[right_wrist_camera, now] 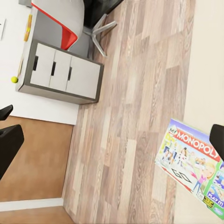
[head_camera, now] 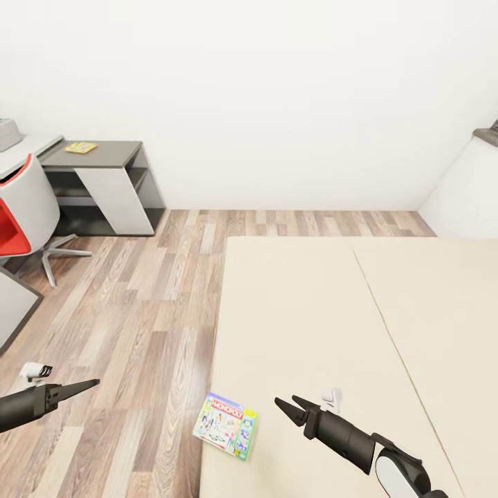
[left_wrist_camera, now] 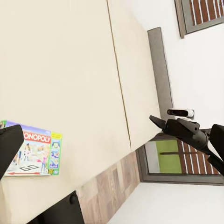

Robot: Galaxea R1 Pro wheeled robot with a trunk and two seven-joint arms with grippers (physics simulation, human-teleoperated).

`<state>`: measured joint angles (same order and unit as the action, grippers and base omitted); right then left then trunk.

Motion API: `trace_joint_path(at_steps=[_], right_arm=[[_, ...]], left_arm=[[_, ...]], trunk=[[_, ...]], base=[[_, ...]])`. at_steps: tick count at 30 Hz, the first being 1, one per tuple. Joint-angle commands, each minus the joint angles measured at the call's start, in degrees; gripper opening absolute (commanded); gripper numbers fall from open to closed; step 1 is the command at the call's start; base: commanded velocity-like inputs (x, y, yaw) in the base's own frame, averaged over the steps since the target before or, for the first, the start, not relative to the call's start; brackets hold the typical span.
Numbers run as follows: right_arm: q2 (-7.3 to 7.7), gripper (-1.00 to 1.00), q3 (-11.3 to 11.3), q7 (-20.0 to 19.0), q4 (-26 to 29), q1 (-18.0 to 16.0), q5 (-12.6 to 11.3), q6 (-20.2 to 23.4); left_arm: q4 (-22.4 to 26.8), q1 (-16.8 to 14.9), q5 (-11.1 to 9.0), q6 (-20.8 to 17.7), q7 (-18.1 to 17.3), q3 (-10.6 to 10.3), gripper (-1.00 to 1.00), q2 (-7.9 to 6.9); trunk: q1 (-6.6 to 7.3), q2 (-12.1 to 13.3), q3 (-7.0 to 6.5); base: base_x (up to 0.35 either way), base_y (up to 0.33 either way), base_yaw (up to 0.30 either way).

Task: Put all the toys in the child's room - the three board games (two on the bed and one on the table), the two jigsaw puzzles on the table, and the tennis ball on the table - inside the toy box on the table in the child's room.

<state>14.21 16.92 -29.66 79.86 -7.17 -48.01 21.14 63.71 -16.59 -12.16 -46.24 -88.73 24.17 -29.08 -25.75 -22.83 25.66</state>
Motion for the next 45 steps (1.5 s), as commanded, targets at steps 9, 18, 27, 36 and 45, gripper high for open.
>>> trace_joint_path(at_steps=[9,18,27,36,45], right_arm=[[0.03,1.00,0.0,0.1,0.0,0.0,-0.6,0.4],[0.03,1.00,0.0,0.1,0.0,0.0,-0.6,0.4],[0.03,1.00,0.0,0.1,0.0,0.0,-0.6,0.4],[0.03,1.00,0.1,0.1,0.0,0.0,-0.6,0.4],[0.03,1.00,0.1,0.2,0.0,0.0,-0.6,0.4]], left_arm=[[-0.1,0.0,0.0,-0.6,-0.2,0.0,1.00,-0.01],[-0.1,0.0,0.0,-0.6,-0.2,0.0,1.00,-0.01],[-0.1,0.0,0.0,-0.6,-0.1,0.0,1.00,-0.01],[-0.1,0.0,0.0,-0.6,-0.1,0.0,1.00,-0.01],[-0.1,0.0,0.0,-0.6,0.1,0.0,1.00,-0.01]], trunk=[[-0.03,-0.1,-0.77],[-0.03,-0.1,-1.62],[-0.03,-0.1,-2.46],[-0.03,-0.1,-3.31],[-0.03,-0.1,-4.16]], base=[[0.000,0.000,0.000],[0.000,0.000,0.000],[0.000,0.000,0.000],[0.000,0.000,0.000],[0.000,0.000,0.000]])
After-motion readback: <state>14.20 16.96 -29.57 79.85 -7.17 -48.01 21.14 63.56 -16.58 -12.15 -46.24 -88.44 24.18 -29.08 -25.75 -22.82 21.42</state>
